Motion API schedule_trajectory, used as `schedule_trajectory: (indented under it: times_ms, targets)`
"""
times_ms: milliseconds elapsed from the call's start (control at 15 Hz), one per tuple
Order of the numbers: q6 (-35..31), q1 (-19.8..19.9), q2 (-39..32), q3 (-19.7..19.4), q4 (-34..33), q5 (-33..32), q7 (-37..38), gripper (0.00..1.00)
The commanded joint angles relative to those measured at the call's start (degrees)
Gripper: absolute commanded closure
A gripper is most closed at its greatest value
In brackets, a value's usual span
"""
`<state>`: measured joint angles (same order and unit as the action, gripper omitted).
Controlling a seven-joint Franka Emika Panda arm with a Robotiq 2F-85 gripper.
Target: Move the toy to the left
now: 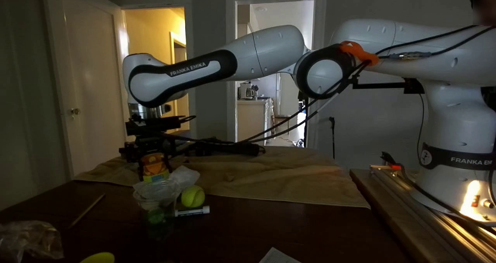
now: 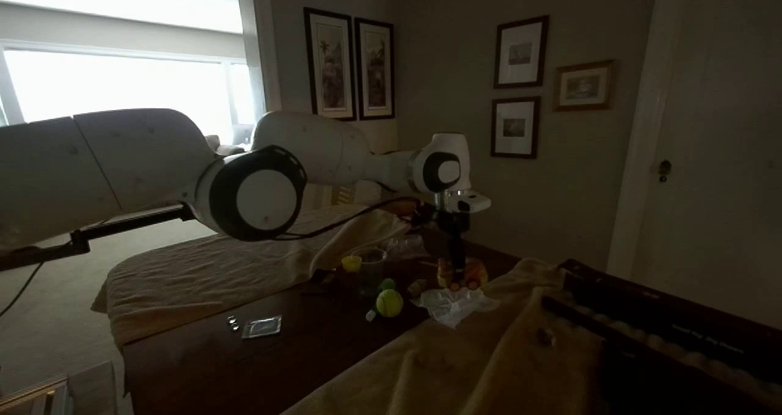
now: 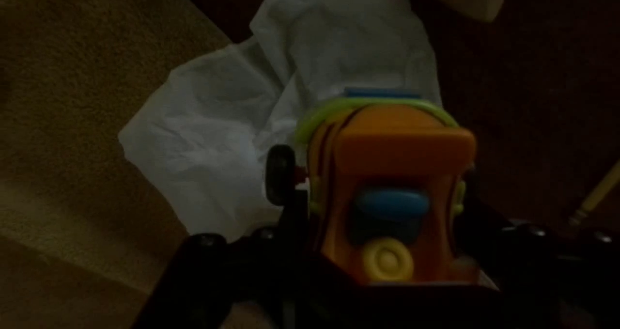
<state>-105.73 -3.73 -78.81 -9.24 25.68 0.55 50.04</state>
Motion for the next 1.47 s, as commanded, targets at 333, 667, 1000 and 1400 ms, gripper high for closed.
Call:
schedule_trajectory:
  times_ms: [333,667,1000,1400]
  targets:
    - [-0.07,1.51,6.93,3.96,-0.27,-0.46,-16.84,0.51]
    - [0.5,2.26,9.37,7.21,0.42,0.6,-32.92,0.51]
    - [-0.06,2.36,8.83,8.26,0.62,0.18,-38.2,0.26]
    - [-0.93,2.94,8.72,9.35,0.54,-0.61,-49.03,0.51]
